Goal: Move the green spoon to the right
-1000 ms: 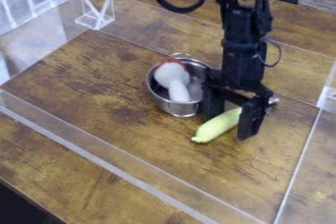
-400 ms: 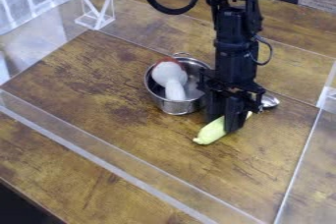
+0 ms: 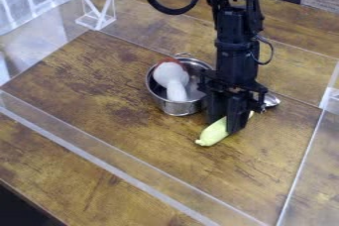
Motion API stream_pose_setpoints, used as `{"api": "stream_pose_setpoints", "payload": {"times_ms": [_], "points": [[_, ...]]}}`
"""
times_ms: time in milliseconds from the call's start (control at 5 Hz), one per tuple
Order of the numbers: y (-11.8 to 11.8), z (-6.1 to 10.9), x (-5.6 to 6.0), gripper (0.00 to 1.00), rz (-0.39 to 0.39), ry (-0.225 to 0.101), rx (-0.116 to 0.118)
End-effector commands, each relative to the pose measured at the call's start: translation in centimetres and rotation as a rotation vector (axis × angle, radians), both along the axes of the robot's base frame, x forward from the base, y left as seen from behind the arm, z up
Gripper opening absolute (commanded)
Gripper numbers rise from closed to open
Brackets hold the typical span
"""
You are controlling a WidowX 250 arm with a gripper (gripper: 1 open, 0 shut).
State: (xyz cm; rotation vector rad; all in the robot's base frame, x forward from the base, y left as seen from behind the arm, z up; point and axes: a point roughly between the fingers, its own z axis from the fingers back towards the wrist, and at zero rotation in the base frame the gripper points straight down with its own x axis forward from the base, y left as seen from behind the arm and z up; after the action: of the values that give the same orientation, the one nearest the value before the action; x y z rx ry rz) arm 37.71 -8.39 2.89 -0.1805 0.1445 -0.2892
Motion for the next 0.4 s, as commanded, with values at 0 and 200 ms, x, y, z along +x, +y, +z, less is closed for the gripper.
{"api": "stream_pose_setpoints", "payload": {"times_ms": [0, 200], "points": [[0.1, 0.9, 0.5, 0.00, -0.024, -0.033, -0.002], [-1.3, 0.9, 0.4, 0.00, -0.073, -0.032, -0.003]]}}
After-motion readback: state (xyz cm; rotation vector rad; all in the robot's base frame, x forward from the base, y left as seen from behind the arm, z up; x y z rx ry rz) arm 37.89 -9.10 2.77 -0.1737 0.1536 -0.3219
